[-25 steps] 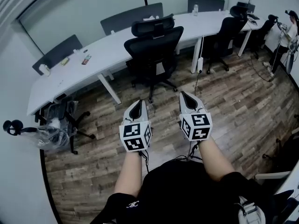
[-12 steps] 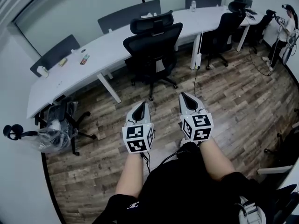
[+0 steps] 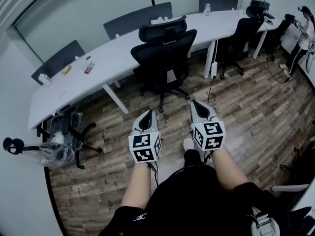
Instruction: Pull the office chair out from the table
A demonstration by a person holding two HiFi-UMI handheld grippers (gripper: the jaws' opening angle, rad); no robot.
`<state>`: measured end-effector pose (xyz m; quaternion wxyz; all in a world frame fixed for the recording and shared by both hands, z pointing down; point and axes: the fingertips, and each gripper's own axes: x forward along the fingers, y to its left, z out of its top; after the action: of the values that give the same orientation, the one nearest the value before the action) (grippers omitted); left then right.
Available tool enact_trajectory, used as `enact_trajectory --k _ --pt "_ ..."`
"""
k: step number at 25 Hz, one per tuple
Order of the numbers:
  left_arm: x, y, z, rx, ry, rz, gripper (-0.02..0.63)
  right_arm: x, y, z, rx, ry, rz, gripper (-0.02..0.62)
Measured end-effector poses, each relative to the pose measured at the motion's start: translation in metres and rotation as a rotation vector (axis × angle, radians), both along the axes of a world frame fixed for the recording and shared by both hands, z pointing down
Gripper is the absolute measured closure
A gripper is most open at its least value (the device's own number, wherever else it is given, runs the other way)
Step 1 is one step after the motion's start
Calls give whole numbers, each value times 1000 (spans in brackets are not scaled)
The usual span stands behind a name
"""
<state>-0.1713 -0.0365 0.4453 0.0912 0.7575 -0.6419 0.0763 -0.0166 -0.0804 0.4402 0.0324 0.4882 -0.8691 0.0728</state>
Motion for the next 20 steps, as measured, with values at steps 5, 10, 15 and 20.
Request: enact_trajectory --k 5,10,15,20 --pt "-2 -58 3 -20 -38 5 595 3 -61 5 -22 -29 16 586" --pt "-10 -127 -2 -21 -46 -13 595 2 -130 5 -25 -15 14 586" --pt "-12 -188 -5 -27 -64 -37 597 2 -195 1 -19 9 0 586" --pt "-11 -246 -10 -26 -159 -49 597 4 -258 -6 -20 27 -21 586"
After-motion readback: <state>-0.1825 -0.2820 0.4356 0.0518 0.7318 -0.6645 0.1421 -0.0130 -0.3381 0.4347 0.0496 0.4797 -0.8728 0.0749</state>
